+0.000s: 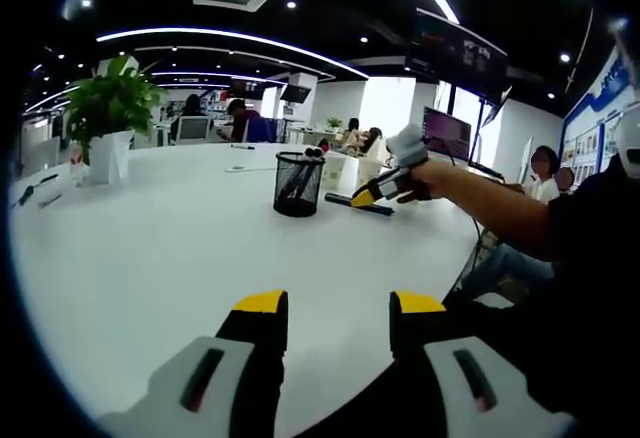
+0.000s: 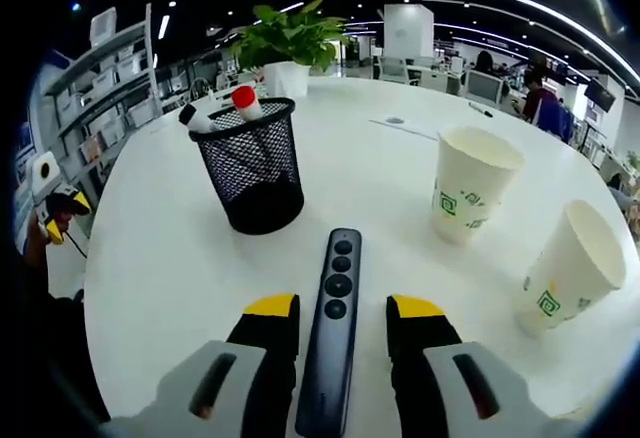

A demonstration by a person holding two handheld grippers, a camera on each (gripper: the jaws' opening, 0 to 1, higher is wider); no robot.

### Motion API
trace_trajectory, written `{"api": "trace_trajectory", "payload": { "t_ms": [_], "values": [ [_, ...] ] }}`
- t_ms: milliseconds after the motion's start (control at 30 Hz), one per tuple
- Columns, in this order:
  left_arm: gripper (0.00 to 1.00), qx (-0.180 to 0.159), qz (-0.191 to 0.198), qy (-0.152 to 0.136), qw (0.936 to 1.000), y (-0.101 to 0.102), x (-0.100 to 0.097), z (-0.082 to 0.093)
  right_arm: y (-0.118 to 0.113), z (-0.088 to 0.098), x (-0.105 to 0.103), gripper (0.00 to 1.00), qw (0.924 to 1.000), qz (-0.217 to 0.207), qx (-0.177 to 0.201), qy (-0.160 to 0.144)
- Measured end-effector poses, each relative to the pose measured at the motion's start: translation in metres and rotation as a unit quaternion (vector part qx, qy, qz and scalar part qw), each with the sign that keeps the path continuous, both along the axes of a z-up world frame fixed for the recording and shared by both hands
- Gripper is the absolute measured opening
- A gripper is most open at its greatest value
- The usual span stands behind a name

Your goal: Place the scattered laser pointers and whiteboard markers into the pen holder and stack the scattered paper cups together

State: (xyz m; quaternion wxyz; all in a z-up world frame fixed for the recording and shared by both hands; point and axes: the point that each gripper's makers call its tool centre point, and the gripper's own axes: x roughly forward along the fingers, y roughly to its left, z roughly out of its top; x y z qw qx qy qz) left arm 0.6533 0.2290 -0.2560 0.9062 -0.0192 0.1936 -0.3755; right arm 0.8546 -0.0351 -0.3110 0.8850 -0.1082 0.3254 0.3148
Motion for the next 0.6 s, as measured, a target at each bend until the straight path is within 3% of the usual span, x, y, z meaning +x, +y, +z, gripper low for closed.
{"api": "trace_trajectory", "payload": {
  "t_ms": [600],
  "values": [
    [0.42,0.000,0.001,0.005,1.0000,-0.0001,0.0005,-0.0037,0.0007,-0.0042,-0.0015,0.36,1.0000,-0.005,0.003,-0.007]
  ]
}}
